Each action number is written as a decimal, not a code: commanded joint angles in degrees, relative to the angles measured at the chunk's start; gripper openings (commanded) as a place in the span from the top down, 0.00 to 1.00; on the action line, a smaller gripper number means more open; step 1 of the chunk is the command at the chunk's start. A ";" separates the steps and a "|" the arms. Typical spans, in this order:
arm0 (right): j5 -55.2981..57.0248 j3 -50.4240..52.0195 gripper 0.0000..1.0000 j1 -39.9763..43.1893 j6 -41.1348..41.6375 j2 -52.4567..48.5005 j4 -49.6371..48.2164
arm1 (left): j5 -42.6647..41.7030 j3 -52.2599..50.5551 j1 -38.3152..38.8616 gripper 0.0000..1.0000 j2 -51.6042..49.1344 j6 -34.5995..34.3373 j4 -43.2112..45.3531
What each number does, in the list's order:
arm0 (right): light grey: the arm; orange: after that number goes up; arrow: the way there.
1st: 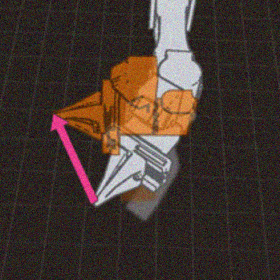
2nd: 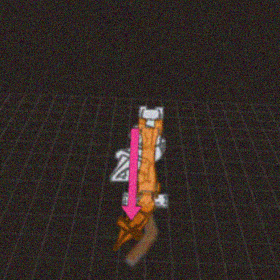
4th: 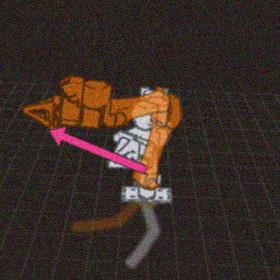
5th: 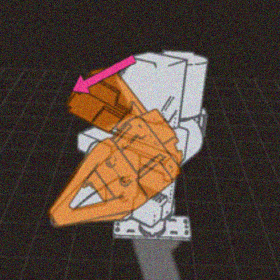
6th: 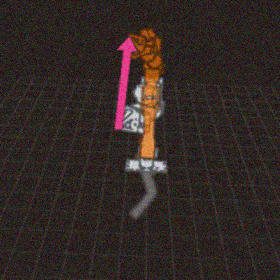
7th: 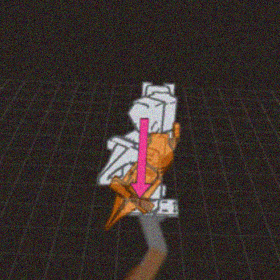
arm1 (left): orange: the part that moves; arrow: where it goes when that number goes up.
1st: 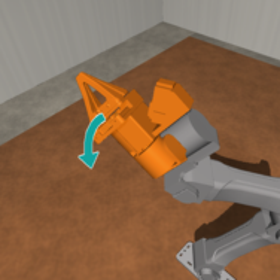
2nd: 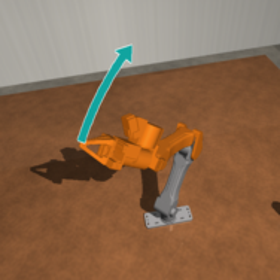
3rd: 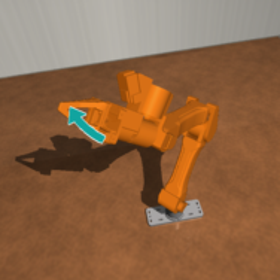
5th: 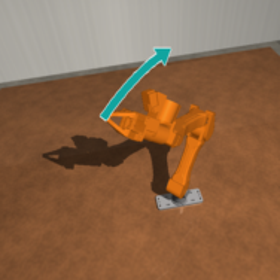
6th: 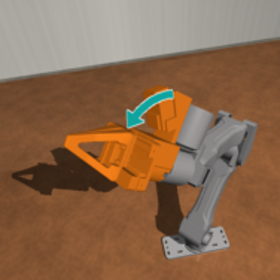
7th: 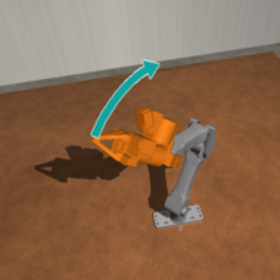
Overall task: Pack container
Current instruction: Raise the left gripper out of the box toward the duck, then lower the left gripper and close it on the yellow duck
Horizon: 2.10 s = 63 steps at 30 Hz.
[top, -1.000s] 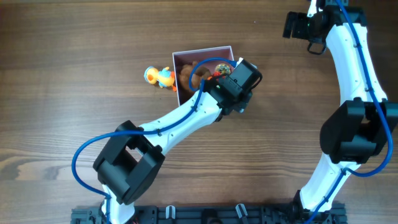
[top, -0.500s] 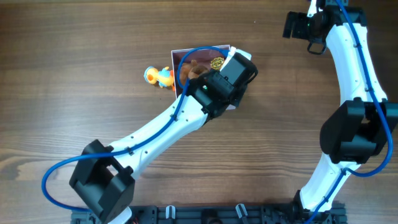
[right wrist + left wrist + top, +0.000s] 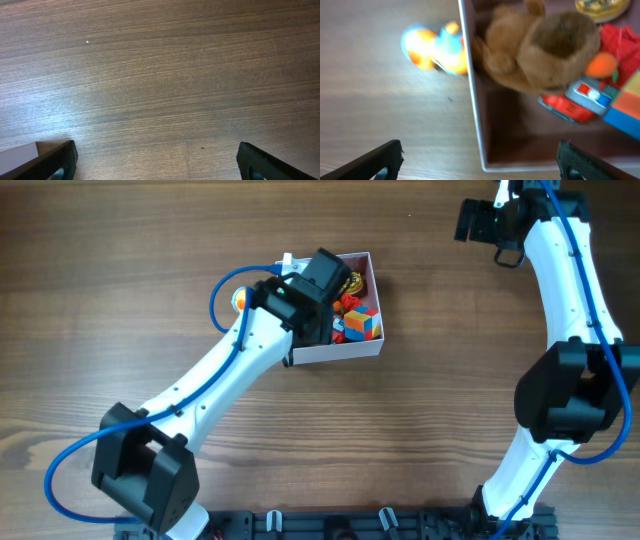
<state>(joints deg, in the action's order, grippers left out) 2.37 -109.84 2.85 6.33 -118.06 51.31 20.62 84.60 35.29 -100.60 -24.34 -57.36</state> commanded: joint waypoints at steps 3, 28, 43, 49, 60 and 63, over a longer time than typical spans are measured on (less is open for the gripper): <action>-0.50 0.15 0.00 0.22 -0.33 1.27 -0.15 | -12.70 0.50 -1.53 0.00 1.29 -4.07 -3.96; -0.50 0.15 0.00 0.22 -0.33 1.27 -0.15 | -25.55 0.50 -26.56 0.01 -4.04 -51.39 4.94; -0.50 0.15 0.00 0.22 -0.33 1.27 -0.15 | -24.46 0.50 -26.56 0.01 -14.49 -50.90 5.77; -0.50 0.15 0.00 0.22 -0.33 1.27 -0.15 | -22.23 0.50 -26.56 0.01 -14.82 -47.95 9.14; -0.50 0.15 0.00 0.22 -0.31 1.27 -0.15 | -22.05 0.50 -26.56 0.01 -14.95 -46.38 14.19; -0.50 0.15 0.00 0.22 -0.31 1.27 -0.15 | -22.03 0.50 -26.56 0.01 -16.09 -46.38 14.51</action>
<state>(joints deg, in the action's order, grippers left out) 2.37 -109.84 2.85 6.33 -118.06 51.31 -2.48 84.62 8.62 -114.87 -71.66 -43.16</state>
